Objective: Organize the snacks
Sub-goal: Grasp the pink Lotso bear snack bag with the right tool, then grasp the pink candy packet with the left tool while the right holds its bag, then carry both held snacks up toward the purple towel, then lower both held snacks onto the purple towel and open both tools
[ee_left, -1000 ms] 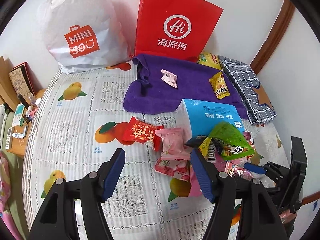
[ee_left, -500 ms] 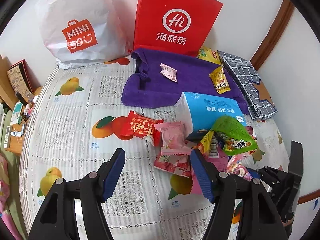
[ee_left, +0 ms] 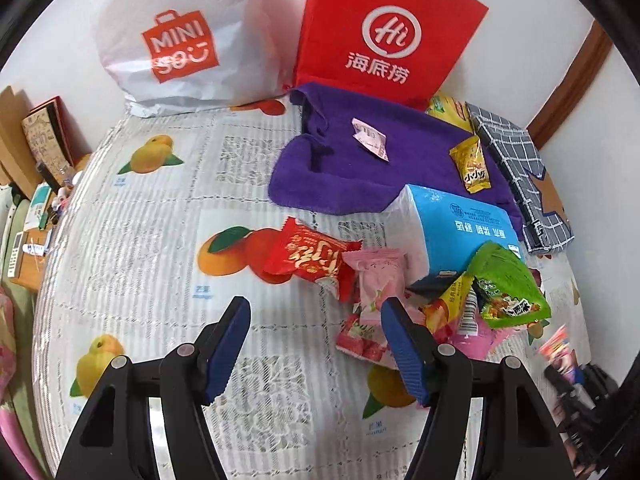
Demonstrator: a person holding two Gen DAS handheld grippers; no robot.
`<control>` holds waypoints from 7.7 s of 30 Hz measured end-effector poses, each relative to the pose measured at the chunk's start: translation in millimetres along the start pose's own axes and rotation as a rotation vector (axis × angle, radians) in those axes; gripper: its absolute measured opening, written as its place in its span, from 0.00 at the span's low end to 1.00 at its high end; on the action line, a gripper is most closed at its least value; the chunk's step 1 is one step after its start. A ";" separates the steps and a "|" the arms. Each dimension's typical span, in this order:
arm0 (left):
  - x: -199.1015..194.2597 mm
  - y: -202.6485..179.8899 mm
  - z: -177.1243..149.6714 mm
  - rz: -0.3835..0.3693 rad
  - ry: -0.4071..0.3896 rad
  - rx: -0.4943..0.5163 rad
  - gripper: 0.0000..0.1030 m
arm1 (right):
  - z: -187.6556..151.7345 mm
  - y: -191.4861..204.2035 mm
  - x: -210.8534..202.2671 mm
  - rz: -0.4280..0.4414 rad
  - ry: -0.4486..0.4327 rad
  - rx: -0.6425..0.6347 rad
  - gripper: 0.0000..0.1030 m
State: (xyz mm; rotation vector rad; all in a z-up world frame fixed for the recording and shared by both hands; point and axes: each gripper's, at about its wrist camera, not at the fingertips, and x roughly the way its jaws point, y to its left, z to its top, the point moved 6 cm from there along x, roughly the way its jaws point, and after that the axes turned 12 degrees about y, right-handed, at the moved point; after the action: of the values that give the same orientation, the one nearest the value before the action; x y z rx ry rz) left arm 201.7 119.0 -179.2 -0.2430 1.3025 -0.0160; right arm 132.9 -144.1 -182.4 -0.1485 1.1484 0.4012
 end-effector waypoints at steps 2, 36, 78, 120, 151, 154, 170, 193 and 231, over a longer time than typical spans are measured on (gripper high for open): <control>7.1 -5.6 3.9 -0.002 0.012 0.011 0.64 | 0.1 -15.1 -4.4 -0.032 -0.016 0.027 0.25; 35.6 17.6 -38.3 -0.034 0.099 0.019 0.30 | 14.2 -92.0 43.5 -0.102 0.030 0.261 0.25; 47.4 10.3 -50.6 0.158 -0.149 0.086 0.36 | 25.9 -95.3 70.1 -0.038 0.000 0.304 0.30; -70.8 -57.9 42.8 0.072 -0.262 0.115 0.33 | 150.5 -48.1 -41.6 -0.092 -0.209 0.133 0.21; -13.1 -62.1 193.6 0.087 -0.214 0.083 0.33 | 295.3 -54.4 37.0 -0.059 -0.167 0.024 0.21; 1.3 -60.5 198.2 0.085 -0.171 0.090 0.33 | 293.5 -57.8 48.8 -0.053 -0.144 0.011 0.21; 29.5 -51.4 200.5 0.052 -0.098 0.074 0.33 | 284.5 -64.7 84.1 -0.006 -0.046 -0.031 0.21; 83.7 -46.3 191.5 0.118 0.059 0.059 0.33 | 271.3 -50.4 138.9 0.006 0.137 -0.104 0.21; 93.3 -52.6 188.0 0.127 0.097 0.082 0.35 | 270.0 -48.9 145.4 -0.007 0.160 -0.117 0.24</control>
State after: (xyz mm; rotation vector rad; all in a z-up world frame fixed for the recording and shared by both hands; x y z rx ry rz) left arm 412.9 85.7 -212.5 -0.0902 1.4091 0.0269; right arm 433.2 -69.6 -208.2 -0.2915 1.2820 0.4571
